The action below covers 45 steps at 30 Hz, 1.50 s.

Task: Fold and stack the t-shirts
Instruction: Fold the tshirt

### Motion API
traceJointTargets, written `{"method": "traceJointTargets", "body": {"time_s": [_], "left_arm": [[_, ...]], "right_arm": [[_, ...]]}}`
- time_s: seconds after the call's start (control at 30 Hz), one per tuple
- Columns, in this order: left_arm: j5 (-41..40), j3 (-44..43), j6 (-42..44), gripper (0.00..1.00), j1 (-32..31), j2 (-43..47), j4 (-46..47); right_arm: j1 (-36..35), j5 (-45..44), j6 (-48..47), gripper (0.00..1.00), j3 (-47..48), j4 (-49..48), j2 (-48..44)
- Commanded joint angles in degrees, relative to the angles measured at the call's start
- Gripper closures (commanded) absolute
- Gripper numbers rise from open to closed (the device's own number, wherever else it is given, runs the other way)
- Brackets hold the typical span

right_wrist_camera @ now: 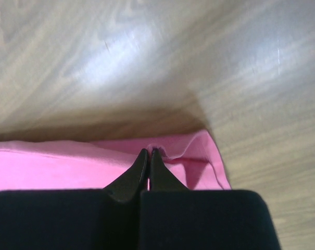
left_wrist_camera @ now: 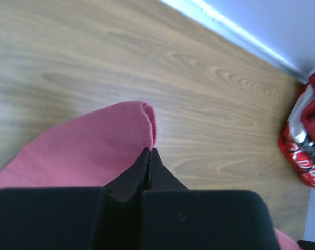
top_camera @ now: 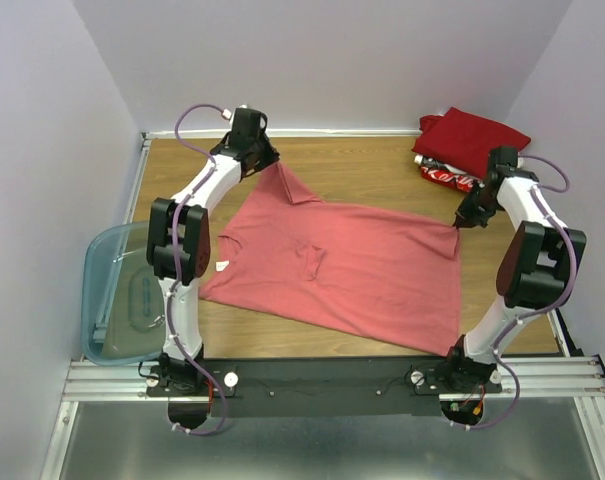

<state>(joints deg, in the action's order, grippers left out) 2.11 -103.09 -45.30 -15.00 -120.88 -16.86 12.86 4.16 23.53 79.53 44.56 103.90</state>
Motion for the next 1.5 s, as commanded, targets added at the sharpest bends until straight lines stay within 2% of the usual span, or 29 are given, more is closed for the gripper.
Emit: {"method": "traceJointTargets", "body": {"time_s": [0.0,0.4,0.83,1.1,1.23,1.47], "left_arm": [[0.79,4.2,0.03,1.0,0.24,5.55,-1.24],[3.43,21.87,-1.11,1.0,0.24,22.59,-3.35],[5.71,42.07,-1.81,1.0,0.15,41.59,-6.69],[5.8,49.64,-6.2,1.0,0.15,53.8,-8.97],[8.08,52.46,-8.22,1.0,0.24,57.5,-9.42],[7.47,55.01,-8.23,1.0,0.15,61.11,-11.7]], "right_arm": [[0.15,-0.03,-2.61,0.99,-3.76,1.41,-5.18],[0.15,0.32,-3.05,0.99,-16.58,4.84,-17.76],[0.15,-3.02,-2.79,0.99,-21.52,9.58,-25.14],[0.15,-3.9,-1.38,0.99,-22.75,11.51,-28.13],[0.15,-5.48,-0.94,0.99,-21.87,12.75,-28.31],[0.23,-5.4,-0.68,0.99,-22.48,13.28,-28.84]]}}
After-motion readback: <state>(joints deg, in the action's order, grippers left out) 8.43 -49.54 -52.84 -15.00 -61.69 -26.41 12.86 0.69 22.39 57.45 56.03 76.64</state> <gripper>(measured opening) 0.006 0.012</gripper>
